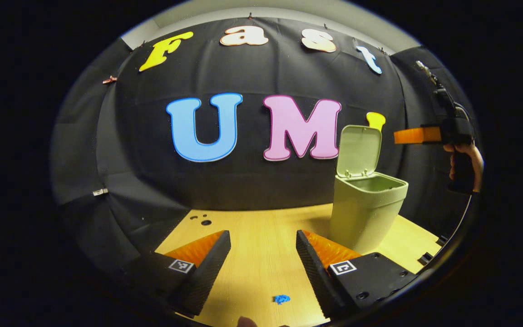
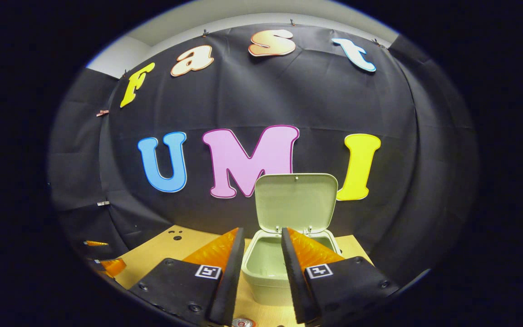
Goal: Press the lid of the desktop garbage bin to open it, pick up the crumpled paper on the desktop and throw it into the bin, then pick up the pop can on the desktop and drop it into the bin, and finally close the garbage bin lid.
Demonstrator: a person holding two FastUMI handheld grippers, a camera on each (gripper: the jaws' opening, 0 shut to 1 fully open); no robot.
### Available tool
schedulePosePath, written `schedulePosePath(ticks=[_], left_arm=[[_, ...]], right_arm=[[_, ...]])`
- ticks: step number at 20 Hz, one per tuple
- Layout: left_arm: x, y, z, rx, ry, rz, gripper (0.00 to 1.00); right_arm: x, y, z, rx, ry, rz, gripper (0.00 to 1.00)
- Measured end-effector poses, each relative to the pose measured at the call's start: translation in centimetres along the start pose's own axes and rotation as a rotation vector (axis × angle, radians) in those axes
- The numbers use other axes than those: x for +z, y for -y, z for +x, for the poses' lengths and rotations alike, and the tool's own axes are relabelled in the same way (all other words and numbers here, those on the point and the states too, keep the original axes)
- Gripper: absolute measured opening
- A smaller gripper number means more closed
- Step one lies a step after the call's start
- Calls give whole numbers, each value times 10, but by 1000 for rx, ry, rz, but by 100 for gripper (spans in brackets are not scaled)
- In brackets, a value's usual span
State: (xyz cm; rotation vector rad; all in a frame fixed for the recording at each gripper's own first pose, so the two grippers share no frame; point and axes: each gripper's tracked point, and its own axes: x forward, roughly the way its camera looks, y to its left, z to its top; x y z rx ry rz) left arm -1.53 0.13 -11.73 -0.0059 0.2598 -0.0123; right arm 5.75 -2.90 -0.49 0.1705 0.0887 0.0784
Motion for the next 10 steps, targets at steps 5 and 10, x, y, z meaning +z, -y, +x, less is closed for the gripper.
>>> schedulePosePath(ticks=[5,10], left_arm=[[-56,20,12,-37,-121,-35,93],[-135,40,27,-58,-281,-23,93]], right_arm=[[-12,-8,-28,0,-17,14,62],[-35,-7,-52,-11,-73,37,59]])
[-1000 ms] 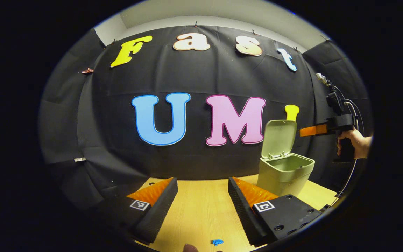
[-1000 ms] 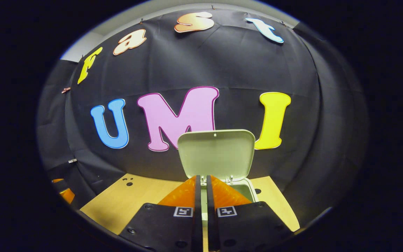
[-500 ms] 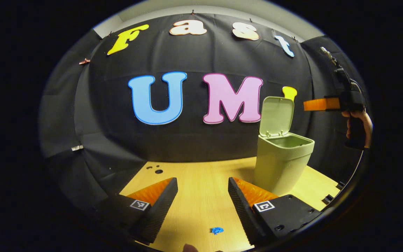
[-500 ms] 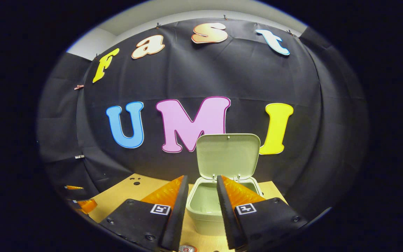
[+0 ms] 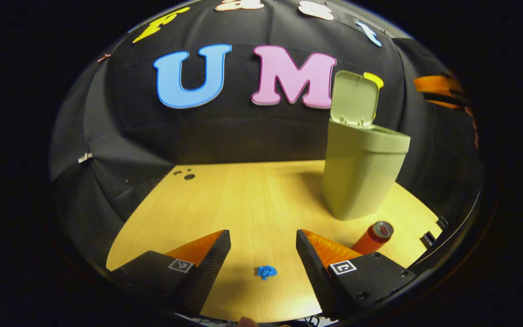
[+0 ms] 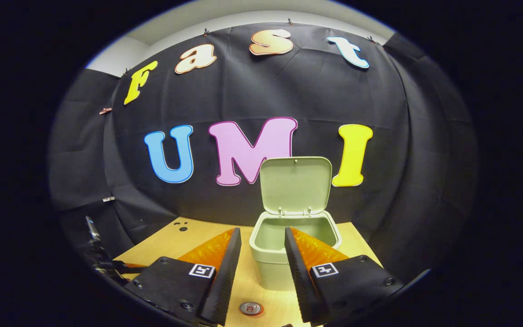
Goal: Press the lid of the desktop garbage bin to open it, pick up the crumpled paper on the desktop and throw it into the bin, then pick up the pop can on the desktop and drop it into the bin, and finally close the garbage bin lid.
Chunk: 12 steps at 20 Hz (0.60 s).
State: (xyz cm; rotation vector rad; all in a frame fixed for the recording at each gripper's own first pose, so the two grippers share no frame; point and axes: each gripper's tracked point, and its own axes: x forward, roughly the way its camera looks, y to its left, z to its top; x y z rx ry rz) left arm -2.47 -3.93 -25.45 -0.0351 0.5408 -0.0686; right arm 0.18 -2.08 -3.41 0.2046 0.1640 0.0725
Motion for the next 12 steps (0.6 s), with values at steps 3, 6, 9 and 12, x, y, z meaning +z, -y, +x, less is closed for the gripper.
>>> schedulePosePath(ticks=[3,6,9,12], left_arm=[[-44,1,23,5,-99,-10,93],[-75,-4,42,16,-193,-61,90],[-93,-12,59,27,-247,-92,90],[-105,-12,71,4,-289,-114,86]], right_arm=[[-11,9,-10,-23,-28,5,63],[-16,18,-17,-41,-44,-1,62],[-17,28,-22,-66,-57,2,62],[-20,39,-27,-88,-70,9,62]])
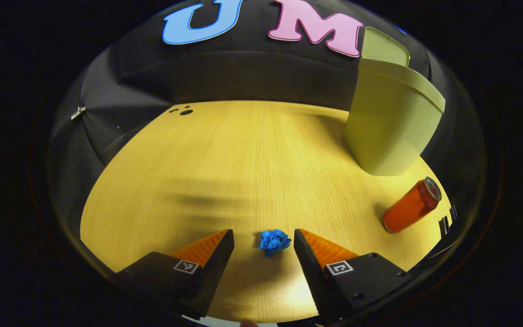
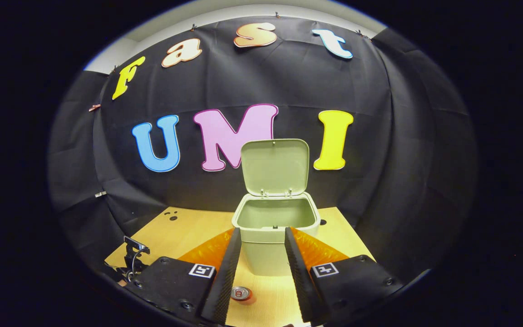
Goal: Press the lid of the desktop garbage bin to open it, pick up the crumpled paper on the desktop and throw it into the bin, then pick up the pop can on the desktop and drop it into the bin, and finally close the garbage bin lid.
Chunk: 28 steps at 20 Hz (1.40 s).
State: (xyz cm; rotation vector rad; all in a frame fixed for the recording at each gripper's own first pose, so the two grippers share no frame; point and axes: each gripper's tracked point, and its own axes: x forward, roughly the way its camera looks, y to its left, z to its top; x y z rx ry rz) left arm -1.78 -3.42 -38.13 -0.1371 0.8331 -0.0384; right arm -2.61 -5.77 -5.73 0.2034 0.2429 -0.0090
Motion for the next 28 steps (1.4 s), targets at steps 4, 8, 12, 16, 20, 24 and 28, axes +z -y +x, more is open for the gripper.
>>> schedulePosePath(ticks=[4,8,12,16,20,24,28], left_arm=[[-9,4,11,-19,-33,15,77],[-17,6,20,-6,-60,67,67],[-19,7,20,8,-53,105,44],[-4,15,13,-17,3,127,37],[23,26,-10,-52,74,146,37],[69,44,-44,-90,170,165,41],[136,70,-87,-123,314,191,37]], right_arm=[[-3,16,-4,-25,-16,-5,62],[-9,30,-4,-38,-27,18,63],[-15,39,-1,-39,-41,16,63],[-18,44,2,-26,-50,-5,63],[-24,41,5,4,-56,-26,62],[-32,34,13,43,-71,-8,62],[-37,32,13,65,-80,-8,63]])
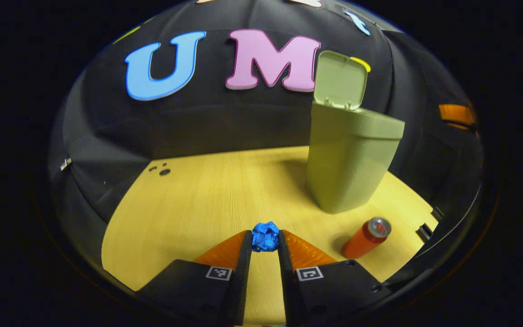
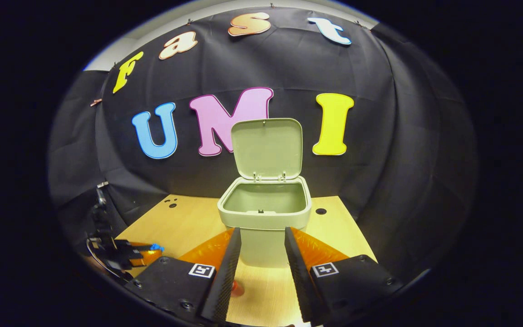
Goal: Press the lid of the desktop garbage bin to open it, pick up the crumpled paper on the desktop and throw it into the bin, then pick up the pop can on the desktop and drop it into the bin, and finally close the garbage bin lid.
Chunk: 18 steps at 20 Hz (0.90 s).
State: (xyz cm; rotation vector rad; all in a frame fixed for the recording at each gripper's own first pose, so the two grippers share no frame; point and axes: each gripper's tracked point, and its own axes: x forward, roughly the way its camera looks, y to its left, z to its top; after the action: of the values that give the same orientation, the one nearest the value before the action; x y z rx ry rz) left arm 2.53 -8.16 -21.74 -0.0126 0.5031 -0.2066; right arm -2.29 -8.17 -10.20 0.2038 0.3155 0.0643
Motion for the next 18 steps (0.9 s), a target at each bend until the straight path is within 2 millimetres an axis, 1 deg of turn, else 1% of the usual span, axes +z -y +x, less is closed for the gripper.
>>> schedulePosePath(ticks=[2,4,5,6,9,11,12,14,18], left_arm=[[40,12,-5,-25,77,1,37],[74,23,-11,-50,137,-20,37],[89,28,-13,-60,167,-29,33],[105,32,-16,-71,198,-35,37],[153,52,-21,-125,285,-38,37],[184,64,-20,-159,341,-21,37],[197,72,-19,-183,364,-12,37],[215,88,-11,-229,390,-2,37],[234,120,11,-308,401,-10,37]], right_arm=[[-2,0,0,3,-1,-8,63],[-3,0,-4,7,-4,-12,63],[-4,-1,-5,8,-5,-13,63],[-5,0,-6,7,-6,-12,62],[-10,-1,-11,3,-15,-12,63],[-13,-2,-16,3,-21,-15,63],[-14,-2,-18,2,-23,-16,63],[-18,-3,-23,-4,-24,-22,63],[-20,-5,-34,-9,-25,-10,63]])
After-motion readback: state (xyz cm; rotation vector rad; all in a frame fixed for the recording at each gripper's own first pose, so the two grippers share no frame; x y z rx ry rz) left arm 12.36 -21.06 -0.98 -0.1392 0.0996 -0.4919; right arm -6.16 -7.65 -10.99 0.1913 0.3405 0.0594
